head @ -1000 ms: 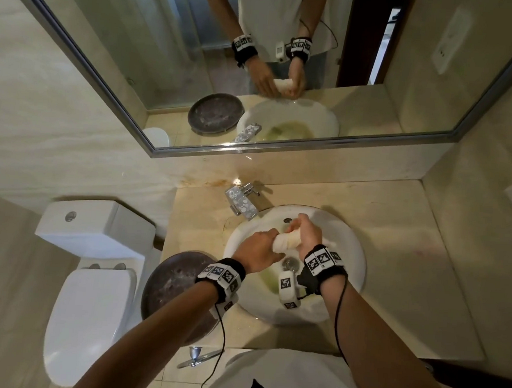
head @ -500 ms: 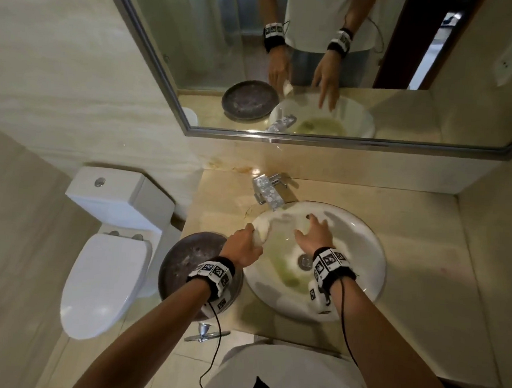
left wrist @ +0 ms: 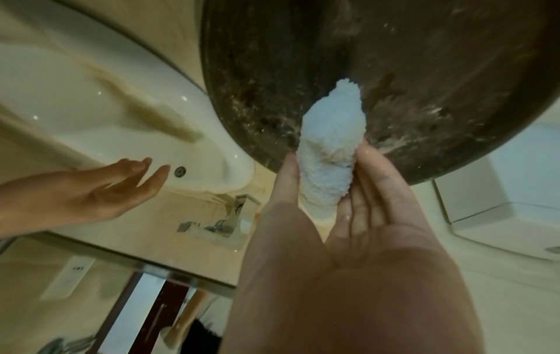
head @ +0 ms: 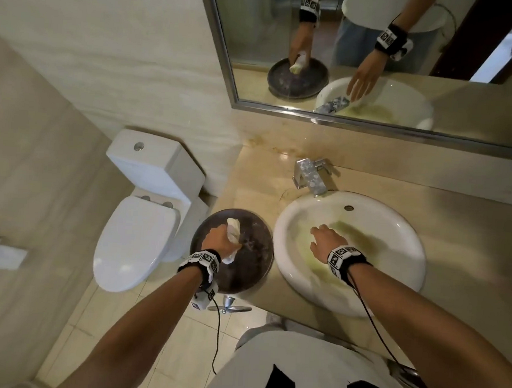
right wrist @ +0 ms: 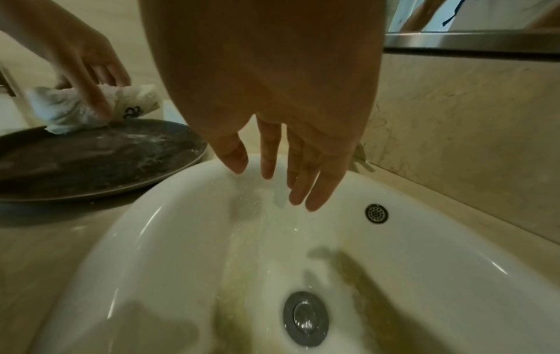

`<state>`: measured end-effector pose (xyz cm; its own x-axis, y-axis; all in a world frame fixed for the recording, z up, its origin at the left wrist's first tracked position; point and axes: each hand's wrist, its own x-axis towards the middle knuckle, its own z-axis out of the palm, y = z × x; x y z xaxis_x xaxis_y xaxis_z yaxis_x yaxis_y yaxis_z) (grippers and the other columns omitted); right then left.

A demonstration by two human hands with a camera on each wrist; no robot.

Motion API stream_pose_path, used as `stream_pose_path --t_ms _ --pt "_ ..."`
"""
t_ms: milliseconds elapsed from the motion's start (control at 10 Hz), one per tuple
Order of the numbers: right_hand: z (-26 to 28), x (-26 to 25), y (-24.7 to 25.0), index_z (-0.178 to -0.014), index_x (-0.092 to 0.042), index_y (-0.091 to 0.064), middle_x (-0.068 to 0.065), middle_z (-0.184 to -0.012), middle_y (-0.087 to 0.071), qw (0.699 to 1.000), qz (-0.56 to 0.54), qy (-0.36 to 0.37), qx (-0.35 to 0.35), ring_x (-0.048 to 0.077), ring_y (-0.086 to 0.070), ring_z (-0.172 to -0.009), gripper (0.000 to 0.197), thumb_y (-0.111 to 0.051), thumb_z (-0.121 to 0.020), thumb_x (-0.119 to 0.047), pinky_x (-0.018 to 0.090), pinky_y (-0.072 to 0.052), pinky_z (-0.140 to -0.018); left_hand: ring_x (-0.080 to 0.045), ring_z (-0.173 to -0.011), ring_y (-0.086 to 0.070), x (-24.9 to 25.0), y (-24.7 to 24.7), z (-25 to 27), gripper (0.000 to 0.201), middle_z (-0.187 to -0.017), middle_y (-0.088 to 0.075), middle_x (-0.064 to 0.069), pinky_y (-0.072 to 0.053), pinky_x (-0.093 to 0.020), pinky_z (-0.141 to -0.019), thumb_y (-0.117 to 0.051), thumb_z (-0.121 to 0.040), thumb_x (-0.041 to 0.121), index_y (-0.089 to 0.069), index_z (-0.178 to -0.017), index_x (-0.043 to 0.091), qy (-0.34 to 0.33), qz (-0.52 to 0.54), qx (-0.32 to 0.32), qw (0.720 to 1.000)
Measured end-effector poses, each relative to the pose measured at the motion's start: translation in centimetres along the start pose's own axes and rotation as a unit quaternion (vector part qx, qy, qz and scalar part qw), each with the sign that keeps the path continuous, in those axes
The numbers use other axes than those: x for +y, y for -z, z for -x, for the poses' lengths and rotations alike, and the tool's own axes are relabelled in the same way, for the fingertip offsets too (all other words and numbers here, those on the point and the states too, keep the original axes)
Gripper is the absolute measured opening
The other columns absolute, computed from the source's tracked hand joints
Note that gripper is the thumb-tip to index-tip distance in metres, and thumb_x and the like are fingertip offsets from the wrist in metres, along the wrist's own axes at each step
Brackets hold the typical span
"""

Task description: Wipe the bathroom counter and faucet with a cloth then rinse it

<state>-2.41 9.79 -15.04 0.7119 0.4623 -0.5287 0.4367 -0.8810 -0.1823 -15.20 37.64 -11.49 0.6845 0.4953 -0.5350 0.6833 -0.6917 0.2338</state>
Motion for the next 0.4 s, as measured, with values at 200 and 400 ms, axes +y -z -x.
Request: stream_pose_path --t_ms 200,400 --pt "0.2 0.7 -0.5 -0.134 -0.016 -0.052 0.009 -0.137 -0.052 0.993 -0.102 -0.062 -0.009 0.028 -0.053 -0.123 0.038 -0.047 -0.098 -0.027 0.038 -0.046 -0.098 -0.034 -0.106 -0.065 -0.3 -0.7 -0.2 0.045 -0.117 -0.068 -0.012 -0.053 -0.036 -0.085 -0.066 -0.087 0.036 -0.060 -0.123 0.011 -0.025 -0.081 -0.025 0.996" --pt "0.7 1.9 -0.9 -0.124 -0.017 -0.061 0.010 -0.130 -0.061 0.952 -0.285 -0.109 0.030 0.025 -0.059 -0.115 0.030 -0.056 -0.096 -0.026 0.031 -0.045 -0.098 -0.034 -0.102 -0.068 0.1 -0.9 -0.7 0.030 -0.107 -0.071 -0.012 -0.056 -0.044 -0.089 -0.060 -0.085 0.023 -0.058 -0.112 0.011 -0.054 -0.149 -0.110 0.981"
